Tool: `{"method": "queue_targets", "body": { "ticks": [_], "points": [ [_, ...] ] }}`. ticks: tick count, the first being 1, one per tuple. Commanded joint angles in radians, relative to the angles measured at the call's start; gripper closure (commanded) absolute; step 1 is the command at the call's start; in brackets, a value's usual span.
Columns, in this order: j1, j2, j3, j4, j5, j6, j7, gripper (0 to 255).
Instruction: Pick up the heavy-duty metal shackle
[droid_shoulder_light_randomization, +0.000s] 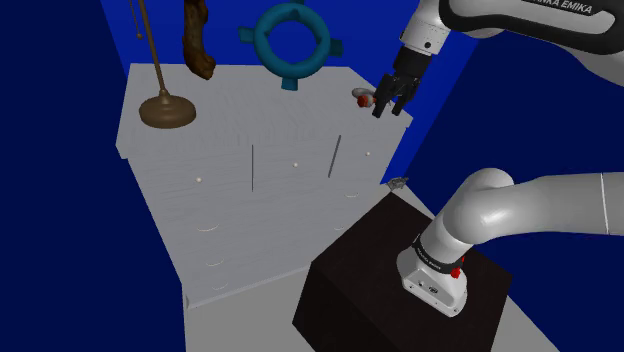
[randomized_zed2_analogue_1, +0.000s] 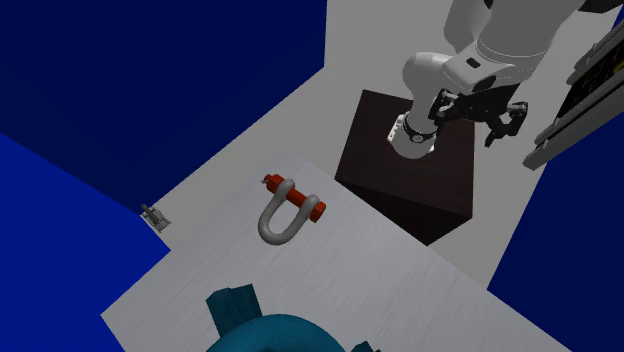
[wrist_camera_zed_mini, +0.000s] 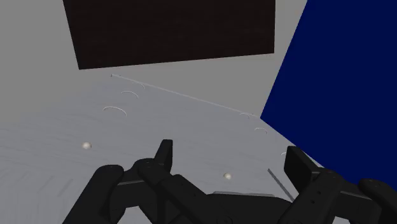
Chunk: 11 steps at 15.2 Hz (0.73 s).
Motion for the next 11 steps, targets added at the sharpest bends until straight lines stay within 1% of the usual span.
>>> {"method": "queue_targets", "body": {
  "ticks": [1, 6, 11],
  "points": [
    [0.000, 0.000, 0.000, 0.000, 0.000, 0.000, 0.000, 0],
    [-0.032, 0.168, -0.069, 0.090, -0.058, 0.042, -0.062, 0],
    [-0.056, 0.341, -0.133, 0.204, -0.097, 0.070, -0.121, 0]
  ]
}}
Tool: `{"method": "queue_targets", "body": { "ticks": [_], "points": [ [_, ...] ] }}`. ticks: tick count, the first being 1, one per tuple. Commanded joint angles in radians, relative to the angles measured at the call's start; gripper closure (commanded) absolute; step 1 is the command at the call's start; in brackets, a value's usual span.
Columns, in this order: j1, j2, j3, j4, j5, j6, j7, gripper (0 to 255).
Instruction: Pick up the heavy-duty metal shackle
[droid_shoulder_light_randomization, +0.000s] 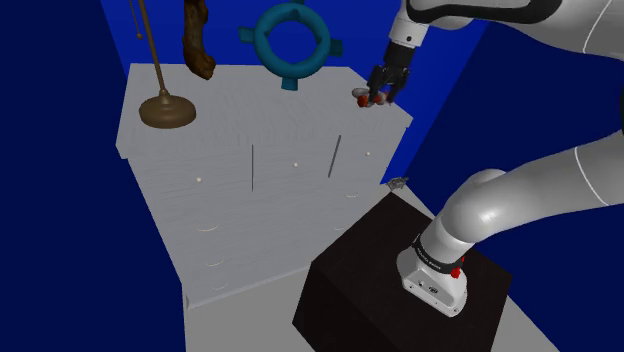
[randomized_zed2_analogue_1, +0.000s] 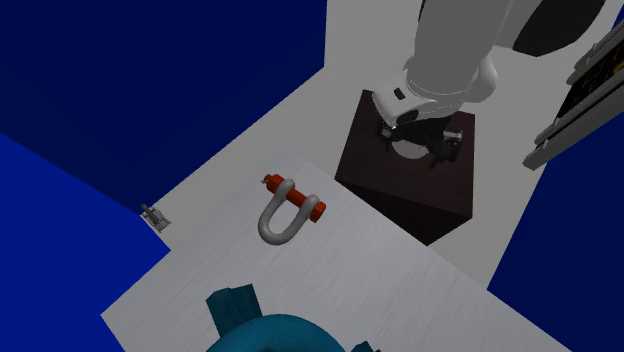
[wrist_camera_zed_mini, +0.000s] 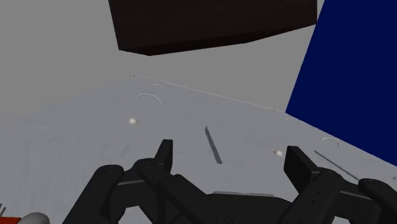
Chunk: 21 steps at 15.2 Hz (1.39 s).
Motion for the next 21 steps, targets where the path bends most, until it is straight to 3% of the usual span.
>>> {"method": "queue_targets", "body": {
  "ticks": [1, 12, 21],
  "points": [
    [-0.007, 0.072, -0.022, 0.050, -0.011, 0.010, -0.019, 0],
    [-0.062, 0.482, -0.146, 0.407, -0.014, -0.003, -0.153, 0],
    [-0.167, 0.868, -0.207, 0.842, 0.053, -0.109, -0.258, 0]
  ]
}}
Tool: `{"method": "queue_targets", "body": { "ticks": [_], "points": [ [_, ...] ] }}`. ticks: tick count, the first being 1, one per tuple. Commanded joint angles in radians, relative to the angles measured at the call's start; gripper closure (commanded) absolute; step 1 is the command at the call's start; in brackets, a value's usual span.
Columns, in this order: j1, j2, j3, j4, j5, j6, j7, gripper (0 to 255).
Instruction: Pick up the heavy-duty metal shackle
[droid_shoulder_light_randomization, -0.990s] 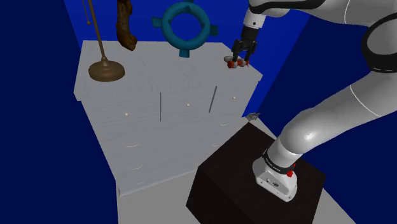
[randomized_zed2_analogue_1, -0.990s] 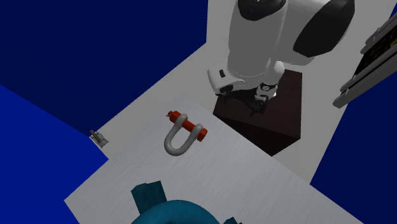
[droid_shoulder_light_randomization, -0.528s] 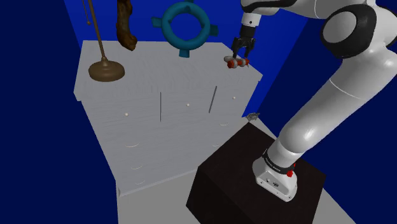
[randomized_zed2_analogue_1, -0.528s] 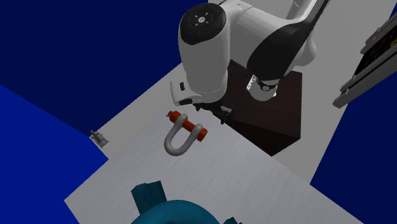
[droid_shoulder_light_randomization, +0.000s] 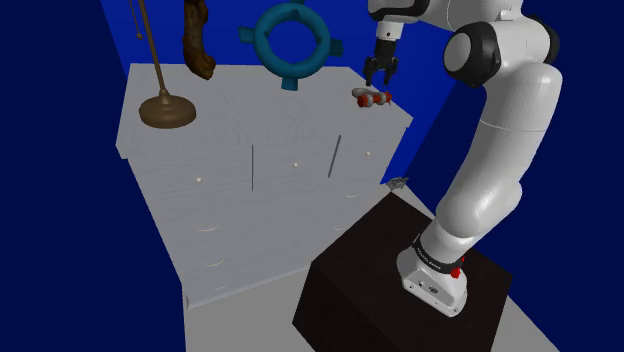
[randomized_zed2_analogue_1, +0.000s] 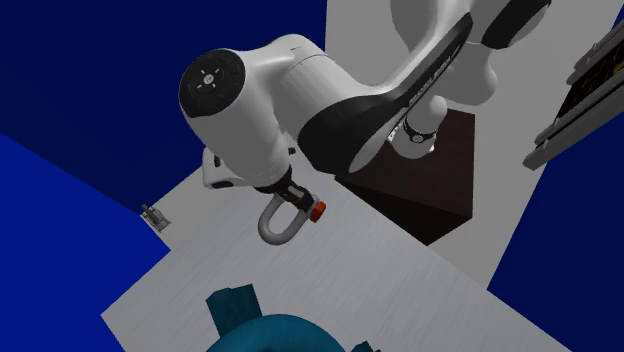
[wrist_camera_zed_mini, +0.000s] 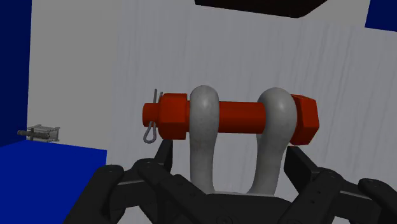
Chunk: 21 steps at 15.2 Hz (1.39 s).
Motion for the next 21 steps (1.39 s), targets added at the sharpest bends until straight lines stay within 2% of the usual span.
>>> {"method": "queue_targets", "body": {
  "ticks": [1, 9, 11, 12, 21],
  "points": [
    [-0.034, 0.101, -0.008, 0.132, 0.021, -0.043, -0.021, 0],
    [-0.028, 0.100, -0.004, 0.028, 0.021, 0.059, -0.019, 0],
    [-0.028, 0.100, -0.004, 0.028, 0.021, 0.059, -0.019, 0],
    [-0.028, 0.100, -0.004, 0.029, 0.021, 0.058, -0.019, 255],
    [-0.028, 0.100, -0.004, 0.028, 0.021, 0.059, -0.019, 255]
  ]
}}
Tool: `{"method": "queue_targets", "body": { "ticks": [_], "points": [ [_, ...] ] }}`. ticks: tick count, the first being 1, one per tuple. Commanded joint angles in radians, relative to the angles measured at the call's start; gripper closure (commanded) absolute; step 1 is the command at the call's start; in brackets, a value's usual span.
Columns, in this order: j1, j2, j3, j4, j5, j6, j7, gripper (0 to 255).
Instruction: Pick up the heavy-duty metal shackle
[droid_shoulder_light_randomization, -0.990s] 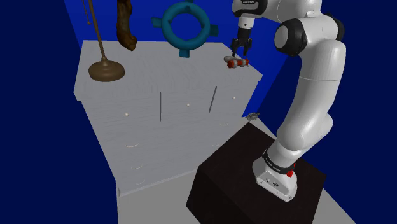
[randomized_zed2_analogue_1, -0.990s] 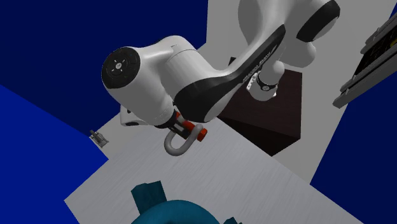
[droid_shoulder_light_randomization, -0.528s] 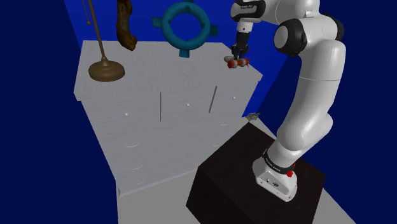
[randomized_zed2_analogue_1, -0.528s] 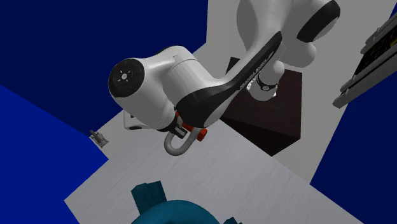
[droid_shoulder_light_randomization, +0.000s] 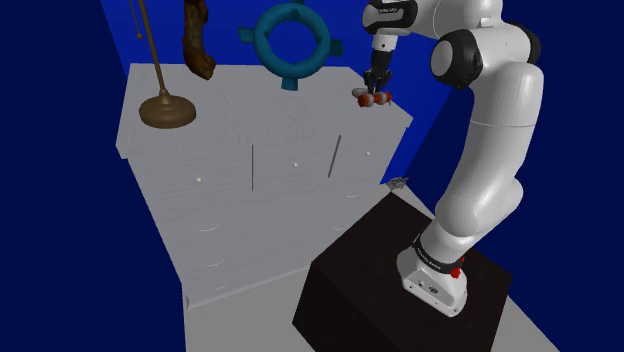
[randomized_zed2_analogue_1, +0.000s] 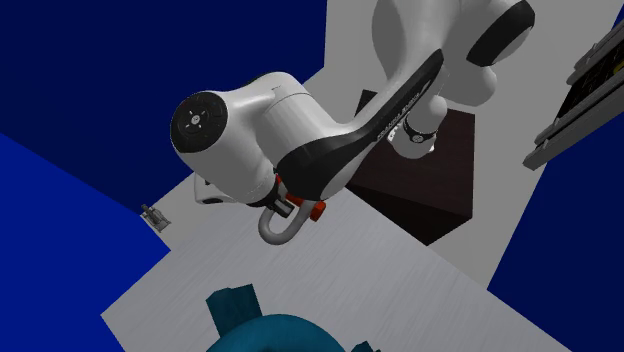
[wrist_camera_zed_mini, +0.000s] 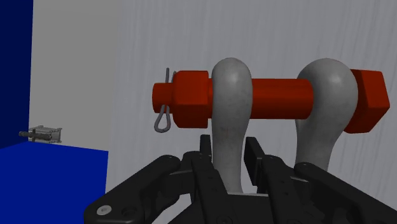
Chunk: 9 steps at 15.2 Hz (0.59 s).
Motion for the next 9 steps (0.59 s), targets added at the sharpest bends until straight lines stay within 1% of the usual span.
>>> {"method": "queue_targets", "body": {
  "ticks": [1, 9],
  "points": [
    [-0.001, 0.000, 0.000, 0.012, 0.000, -0.014, 0.001, 255],
    [-0.011, 0.007, -0.003, 0.130, 0.001, -0.126, -0.002, 255]
  ]
}}
